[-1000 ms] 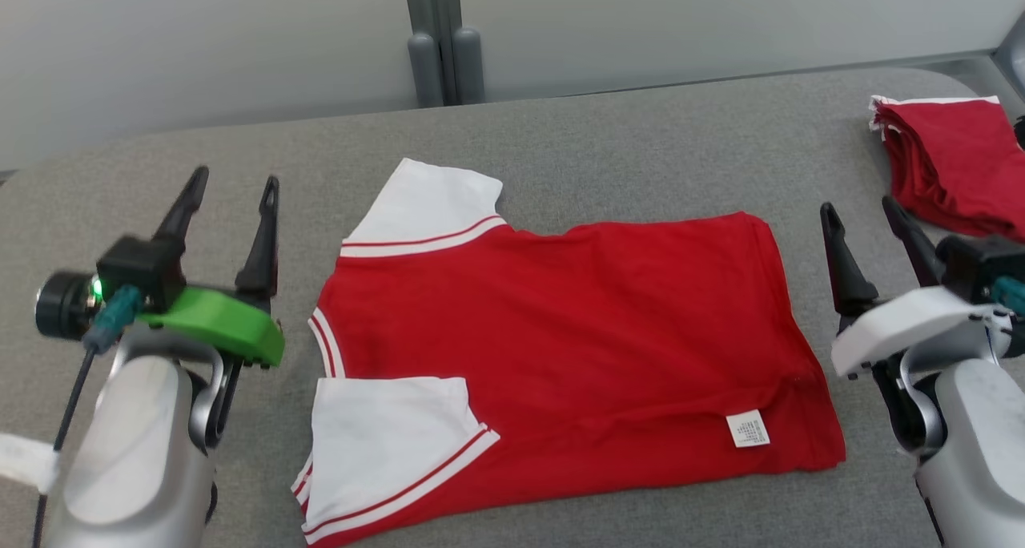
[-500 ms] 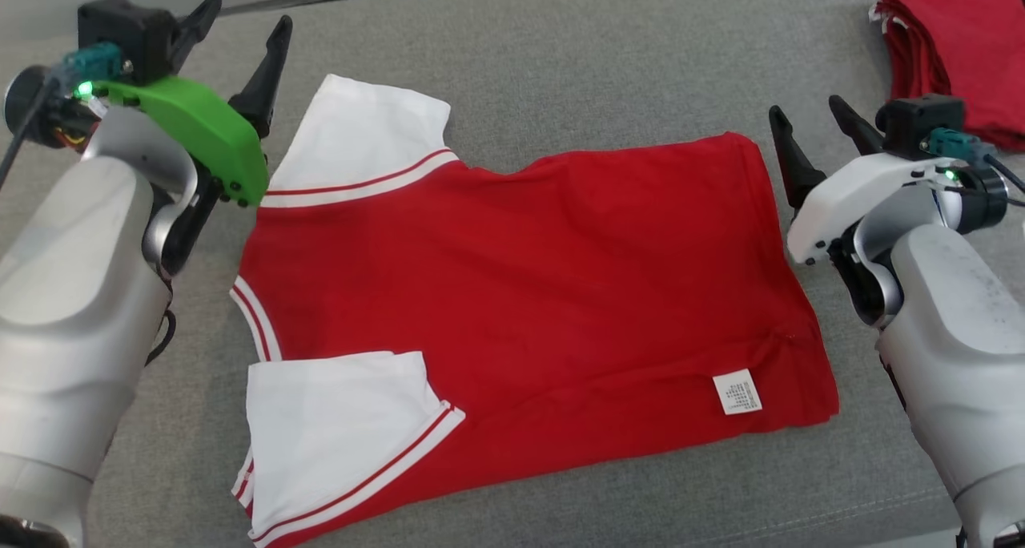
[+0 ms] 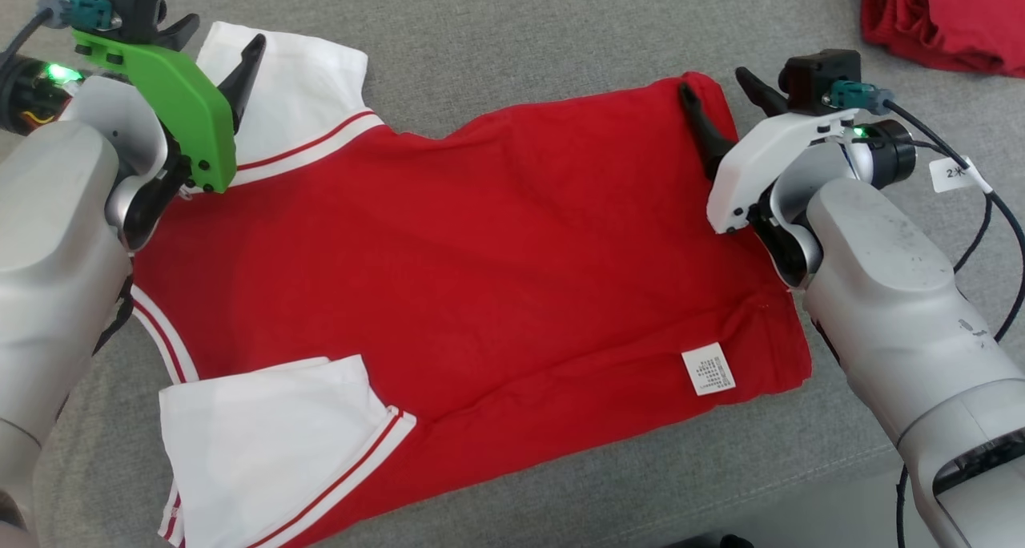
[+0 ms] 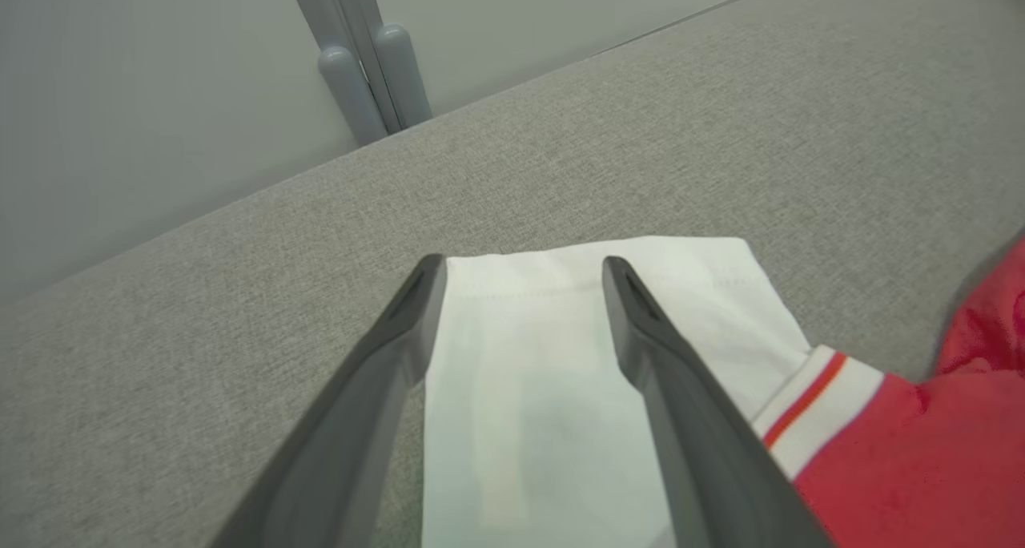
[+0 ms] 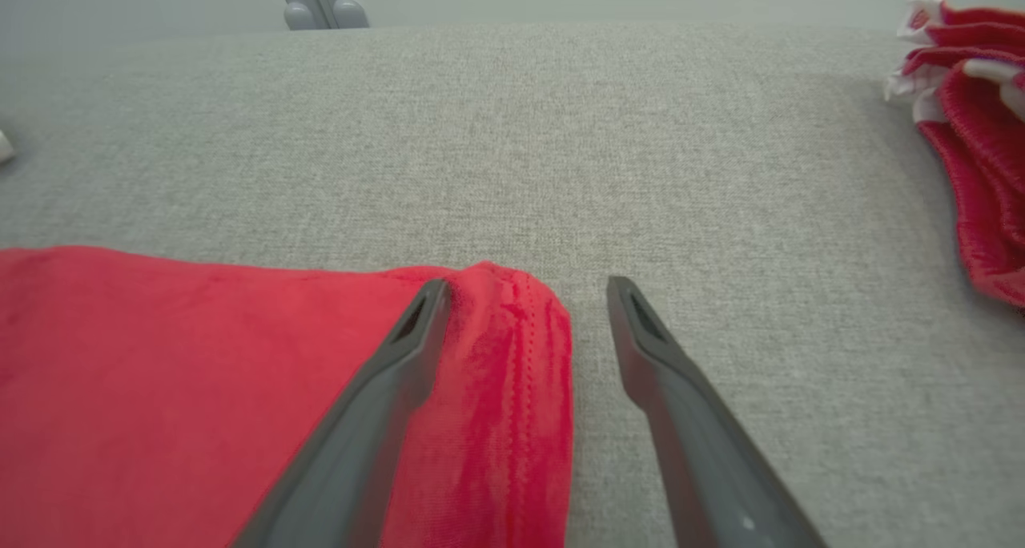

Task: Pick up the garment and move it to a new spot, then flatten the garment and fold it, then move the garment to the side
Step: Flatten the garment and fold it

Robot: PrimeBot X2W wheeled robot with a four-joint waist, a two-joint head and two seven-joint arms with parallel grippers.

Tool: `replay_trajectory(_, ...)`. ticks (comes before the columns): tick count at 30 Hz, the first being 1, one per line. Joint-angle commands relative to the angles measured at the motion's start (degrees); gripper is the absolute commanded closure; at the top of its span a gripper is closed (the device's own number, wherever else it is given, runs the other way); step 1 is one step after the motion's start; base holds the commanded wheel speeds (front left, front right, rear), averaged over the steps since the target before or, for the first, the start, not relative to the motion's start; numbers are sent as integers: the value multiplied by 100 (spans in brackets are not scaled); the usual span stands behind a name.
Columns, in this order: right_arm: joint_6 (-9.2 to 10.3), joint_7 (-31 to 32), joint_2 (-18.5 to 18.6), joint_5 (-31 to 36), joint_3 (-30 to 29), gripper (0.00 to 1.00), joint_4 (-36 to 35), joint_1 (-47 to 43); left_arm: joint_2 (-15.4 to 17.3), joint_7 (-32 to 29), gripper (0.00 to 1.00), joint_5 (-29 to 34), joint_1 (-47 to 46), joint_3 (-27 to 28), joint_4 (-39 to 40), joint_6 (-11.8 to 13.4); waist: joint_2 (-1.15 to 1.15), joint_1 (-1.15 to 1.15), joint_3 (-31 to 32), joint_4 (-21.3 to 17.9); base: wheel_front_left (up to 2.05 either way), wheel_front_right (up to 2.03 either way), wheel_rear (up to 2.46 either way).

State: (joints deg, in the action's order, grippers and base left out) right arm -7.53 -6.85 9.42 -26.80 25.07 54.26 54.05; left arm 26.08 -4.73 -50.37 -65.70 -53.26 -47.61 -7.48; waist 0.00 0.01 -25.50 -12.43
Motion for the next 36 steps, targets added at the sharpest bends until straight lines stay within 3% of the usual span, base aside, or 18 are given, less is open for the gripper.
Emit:
replay_trajectory(1, 10, -39, -46, -67, 84, 0, 94, 143, 66, 3, 0, -152, -134, -42, -102, 1, 0, -1, -179, -171, 0, 0, 0)
replay_trajectory(20, 10, -138, -405, -770, 1038, 0, 861, 754, 86, 170, 0, -828, -592, -805, -1052, 1, 0, -1, -541, -372, 0, 0, 0)
replay_trajectory(21, 10, -105, -405, -823, 1091, 30, 864, 757, 71, 162, 38, -873, -603, -848, -1064, 1, 0, -1, -549, -362, 0, 0, 0)
replay_trajectory(22, 9, -113, -392, -883, 1132, 91, 854, 759, 51, 180, 100, -907, -607, -876, -1061, 1, 0, -1, -553, -344, 0, 0, 0)
replay_trajectory(23, 9, -120, -377, -935, 1166, 100, 847, 760, 46, 202, 100, -913, -613, -911, -1048, 1, 0, -1, -550, -329, 0, 0, 0)
replay_trajectory(36, 12, -589, 119, -1429, 1359, 100, 870, 794, 83, 1315, 100, -1370, -629, -1111, -536, 2, 0, -1, -95, 132, 0, 0, 0)
